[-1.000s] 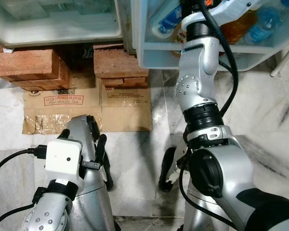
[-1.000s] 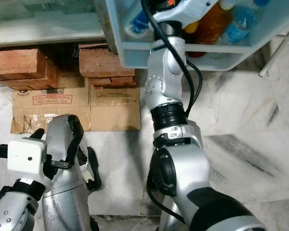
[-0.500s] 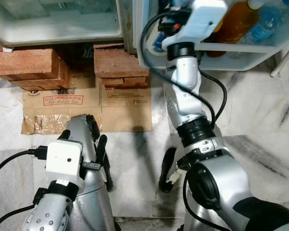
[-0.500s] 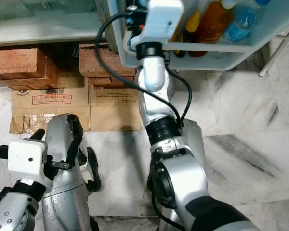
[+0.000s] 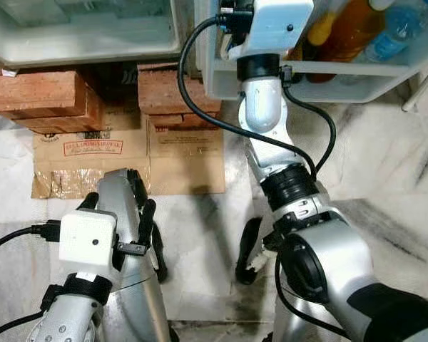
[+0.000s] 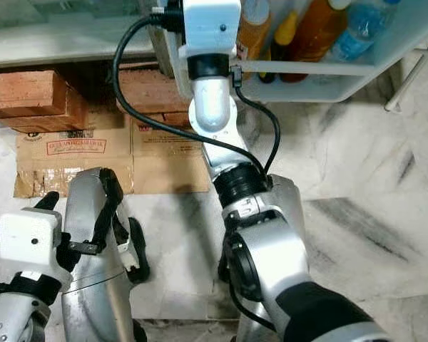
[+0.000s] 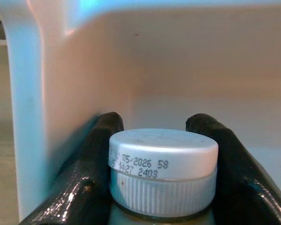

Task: Restocking fridge

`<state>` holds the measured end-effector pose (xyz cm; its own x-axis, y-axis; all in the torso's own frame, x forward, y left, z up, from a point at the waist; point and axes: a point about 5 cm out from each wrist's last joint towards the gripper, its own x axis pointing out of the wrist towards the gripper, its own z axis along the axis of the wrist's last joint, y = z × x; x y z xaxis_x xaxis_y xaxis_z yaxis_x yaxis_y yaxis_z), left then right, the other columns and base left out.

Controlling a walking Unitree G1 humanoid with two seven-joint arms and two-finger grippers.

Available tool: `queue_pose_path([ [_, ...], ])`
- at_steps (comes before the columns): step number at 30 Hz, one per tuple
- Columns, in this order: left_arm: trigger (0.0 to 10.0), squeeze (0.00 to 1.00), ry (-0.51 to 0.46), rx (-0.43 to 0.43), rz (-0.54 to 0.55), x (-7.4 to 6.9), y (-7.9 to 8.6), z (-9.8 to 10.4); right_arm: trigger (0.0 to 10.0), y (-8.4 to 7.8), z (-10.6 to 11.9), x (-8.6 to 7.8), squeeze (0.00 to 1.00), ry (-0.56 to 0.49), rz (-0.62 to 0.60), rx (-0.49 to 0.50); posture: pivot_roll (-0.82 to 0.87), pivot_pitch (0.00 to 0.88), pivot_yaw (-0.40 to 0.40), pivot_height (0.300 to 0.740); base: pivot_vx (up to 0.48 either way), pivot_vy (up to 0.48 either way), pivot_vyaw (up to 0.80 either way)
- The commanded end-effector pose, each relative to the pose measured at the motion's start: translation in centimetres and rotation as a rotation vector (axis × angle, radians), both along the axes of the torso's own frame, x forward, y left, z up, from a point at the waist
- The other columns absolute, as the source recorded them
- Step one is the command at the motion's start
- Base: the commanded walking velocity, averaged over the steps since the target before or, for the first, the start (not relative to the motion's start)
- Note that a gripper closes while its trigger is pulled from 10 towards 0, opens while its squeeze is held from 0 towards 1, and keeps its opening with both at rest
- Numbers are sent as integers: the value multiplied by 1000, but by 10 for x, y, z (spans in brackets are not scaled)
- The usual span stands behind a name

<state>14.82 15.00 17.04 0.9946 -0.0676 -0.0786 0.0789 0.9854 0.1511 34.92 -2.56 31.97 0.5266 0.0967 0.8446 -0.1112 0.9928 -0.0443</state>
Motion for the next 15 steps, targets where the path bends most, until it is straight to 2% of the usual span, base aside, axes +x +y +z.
queue_pose_path([
  [1,10000,0,33,9,10,-9,1,0,10000,12,16,-9,0,-98,37,-19,427,571,24,462,0,0,0],
  [6,10000,0,32,13,11,-11,2,2,10000,14,20,-5,0,-111,19,-36,449,575,32,462,0,0,0],
  [12,10000,0,-4,26,6,-16,4,8,10000,24,3,-6,0,-87,17,-57,509,582,60,462,0,0,0],
  [15,10000,0,-7,25,5,-17,4,8,10000,25,1,-6,0,-84,20,-59,512,587,63,462,0,0,0],
])
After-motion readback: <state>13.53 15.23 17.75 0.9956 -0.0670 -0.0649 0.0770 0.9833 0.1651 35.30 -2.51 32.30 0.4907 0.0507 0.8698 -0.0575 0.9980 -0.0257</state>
